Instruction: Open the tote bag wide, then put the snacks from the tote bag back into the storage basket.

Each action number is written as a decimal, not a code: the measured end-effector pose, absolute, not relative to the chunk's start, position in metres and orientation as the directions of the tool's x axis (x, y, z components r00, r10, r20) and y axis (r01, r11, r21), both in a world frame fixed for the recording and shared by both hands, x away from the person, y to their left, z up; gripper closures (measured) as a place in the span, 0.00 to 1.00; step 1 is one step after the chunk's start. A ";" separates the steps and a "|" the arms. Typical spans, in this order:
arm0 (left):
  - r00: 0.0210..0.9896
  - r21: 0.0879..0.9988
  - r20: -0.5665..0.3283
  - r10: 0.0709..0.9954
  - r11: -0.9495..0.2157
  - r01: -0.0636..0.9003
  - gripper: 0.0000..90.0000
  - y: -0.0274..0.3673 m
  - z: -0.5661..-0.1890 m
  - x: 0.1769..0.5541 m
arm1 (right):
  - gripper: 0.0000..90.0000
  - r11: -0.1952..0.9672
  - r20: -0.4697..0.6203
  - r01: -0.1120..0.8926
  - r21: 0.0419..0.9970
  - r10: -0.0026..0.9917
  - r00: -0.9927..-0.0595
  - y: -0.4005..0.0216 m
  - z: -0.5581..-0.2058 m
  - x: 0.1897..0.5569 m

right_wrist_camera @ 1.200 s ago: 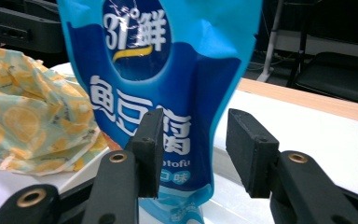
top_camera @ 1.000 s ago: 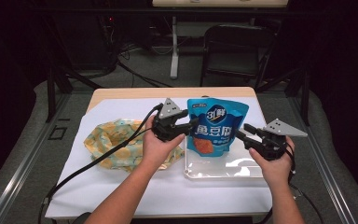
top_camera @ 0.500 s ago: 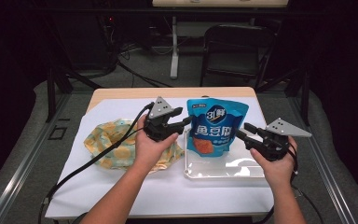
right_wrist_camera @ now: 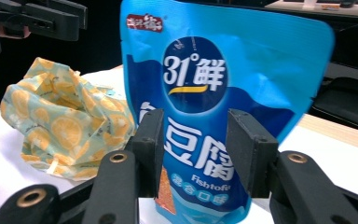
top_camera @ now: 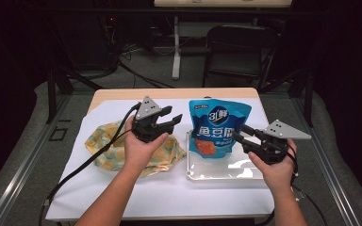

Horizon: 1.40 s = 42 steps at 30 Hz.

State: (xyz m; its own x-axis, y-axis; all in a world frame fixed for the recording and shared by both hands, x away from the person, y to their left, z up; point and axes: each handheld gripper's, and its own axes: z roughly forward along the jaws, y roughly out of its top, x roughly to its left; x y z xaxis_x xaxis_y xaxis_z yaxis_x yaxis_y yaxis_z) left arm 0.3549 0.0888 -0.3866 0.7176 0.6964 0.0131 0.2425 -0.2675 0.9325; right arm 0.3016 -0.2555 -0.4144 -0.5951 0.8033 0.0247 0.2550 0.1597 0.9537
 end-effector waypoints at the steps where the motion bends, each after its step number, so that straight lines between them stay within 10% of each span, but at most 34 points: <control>1: 0.713 0.932 0.011 0.701 -0.266 0.247 0.59 0.090 -0.387 0.354 | 0.64 0.163 0.024 0.256 0.953 0.801 -0.598 -0.254 -0.415 0.302; 42: 0.475 0.931 0.017 0.880 -0.188 0.314 0.55 0.247 -0.396 0.316 | 0.64 0.241 -0.007 0.226 0.944 0.699 -0.716 -0.194 -0.413 0.305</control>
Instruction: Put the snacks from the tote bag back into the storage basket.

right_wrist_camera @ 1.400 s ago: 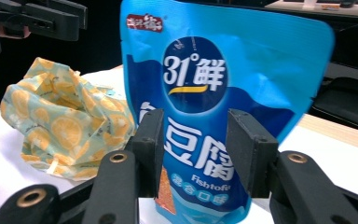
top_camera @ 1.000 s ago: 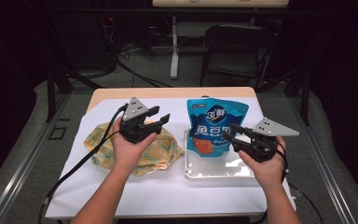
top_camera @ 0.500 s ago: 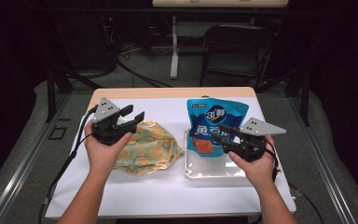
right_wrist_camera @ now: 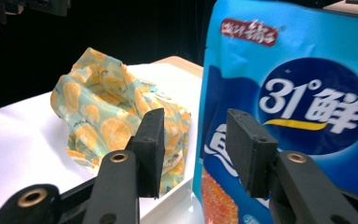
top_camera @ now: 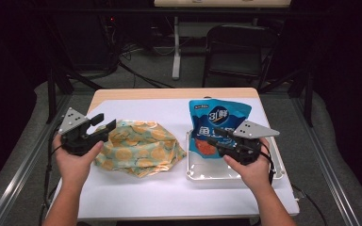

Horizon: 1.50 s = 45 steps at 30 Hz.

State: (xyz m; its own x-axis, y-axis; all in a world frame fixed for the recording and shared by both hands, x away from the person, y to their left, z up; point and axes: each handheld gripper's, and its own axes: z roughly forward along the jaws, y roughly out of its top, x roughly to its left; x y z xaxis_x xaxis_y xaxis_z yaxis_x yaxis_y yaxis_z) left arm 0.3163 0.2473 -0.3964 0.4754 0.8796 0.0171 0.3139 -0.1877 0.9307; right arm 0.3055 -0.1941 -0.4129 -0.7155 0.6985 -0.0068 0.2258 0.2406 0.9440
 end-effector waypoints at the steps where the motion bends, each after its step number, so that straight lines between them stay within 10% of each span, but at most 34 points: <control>1: 0.473 0.929 0.020 0.881 -0.192 0.317 0.55 0.253 -0.399 0.314 | 0.64 0.245 -0.007 0.229 0.942 0.697 -0.717 -0.193 -0.414 0.305; 45: 0.424 0.842 0.062 0.903 -0.275 0.464 0.56 0.299 -0.512 0.285 | 0.64 0.356 0.005 0.333 0.873 0.676 -0.737 -0.170 -0.530 0.279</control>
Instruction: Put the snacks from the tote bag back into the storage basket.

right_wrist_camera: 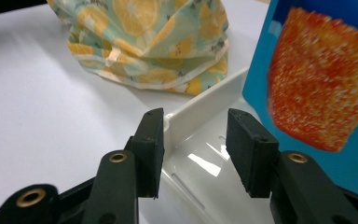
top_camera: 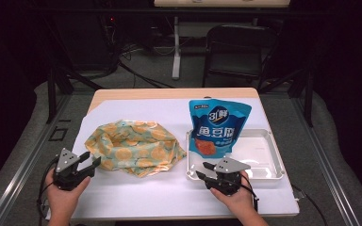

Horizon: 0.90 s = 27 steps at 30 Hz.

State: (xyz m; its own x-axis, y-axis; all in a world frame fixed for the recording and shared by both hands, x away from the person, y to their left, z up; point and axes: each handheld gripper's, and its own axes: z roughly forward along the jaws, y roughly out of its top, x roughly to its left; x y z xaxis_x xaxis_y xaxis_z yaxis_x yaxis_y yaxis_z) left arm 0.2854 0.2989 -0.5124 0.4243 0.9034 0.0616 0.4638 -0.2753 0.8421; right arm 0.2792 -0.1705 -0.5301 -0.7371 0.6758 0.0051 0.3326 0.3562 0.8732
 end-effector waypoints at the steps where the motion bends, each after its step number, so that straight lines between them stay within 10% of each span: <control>1: 0.429 0.840 0.068 0.901 -0.283 0.462 0.56 0.298 -0.513 0.286 | 0.64 0.363 -0.001 0.333 0.870 0.677 -0.736 -0.169 -0.532 0.280; 27: 0.371 0.853 -0.065 0.926 -0.142 0.503 0.54 0.317 -0.525 0.290 | 0.63 0.389 0.016 0.350 0.852 0.648 -0.761 -0.160 -0.541 0.281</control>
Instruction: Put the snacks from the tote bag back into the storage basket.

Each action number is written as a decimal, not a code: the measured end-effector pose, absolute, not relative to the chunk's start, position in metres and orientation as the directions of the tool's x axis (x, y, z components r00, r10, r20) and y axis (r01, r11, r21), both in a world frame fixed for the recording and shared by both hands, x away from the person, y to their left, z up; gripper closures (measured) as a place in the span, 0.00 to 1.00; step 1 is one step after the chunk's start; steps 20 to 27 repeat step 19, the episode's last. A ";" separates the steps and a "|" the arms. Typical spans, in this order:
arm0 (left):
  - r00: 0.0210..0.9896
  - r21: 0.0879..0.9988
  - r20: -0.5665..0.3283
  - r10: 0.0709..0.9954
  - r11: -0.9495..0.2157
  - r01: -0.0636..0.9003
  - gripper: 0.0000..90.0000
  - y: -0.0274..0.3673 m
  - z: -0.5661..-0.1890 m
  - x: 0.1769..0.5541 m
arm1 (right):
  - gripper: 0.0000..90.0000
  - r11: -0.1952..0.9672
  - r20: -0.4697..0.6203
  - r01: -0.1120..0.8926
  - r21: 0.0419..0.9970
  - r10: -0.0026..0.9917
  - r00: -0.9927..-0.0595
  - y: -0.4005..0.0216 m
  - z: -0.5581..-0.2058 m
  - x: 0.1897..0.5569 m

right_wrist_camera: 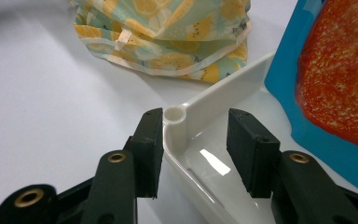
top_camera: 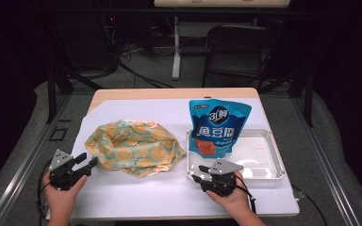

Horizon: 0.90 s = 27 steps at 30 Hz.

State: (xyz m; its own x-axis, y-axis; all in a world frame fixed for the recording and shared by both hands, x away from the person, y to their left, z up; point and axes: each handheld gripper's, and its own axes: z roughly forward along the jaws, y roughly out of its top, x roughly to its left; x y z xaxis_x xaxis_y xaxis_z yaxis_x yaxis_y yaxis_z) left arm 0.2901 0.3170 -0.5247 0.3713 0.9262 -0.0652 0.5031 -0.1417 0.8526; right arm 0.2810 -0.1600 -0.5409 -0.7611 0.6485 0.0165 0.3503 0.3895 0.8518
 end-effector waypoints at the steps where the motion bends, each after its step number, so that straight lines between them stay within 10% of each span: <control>1: 0.371 0.853 -0.066 0.926 -0.141 0.503 0.54 0.317 -0.525 0.290 | 0.63 0.391 0.017 0.352 0.851 0.648 -0.761 -0.160 -0.541 0.281; 27: 0.373 0.839 -0.068 0.925 -0.149 0.523 0.52 0.315 -0.530 0.295 | 0.61 0.388 0.032 0.364 0.847 0.646 -0.763 -0.159 -0.544 0.282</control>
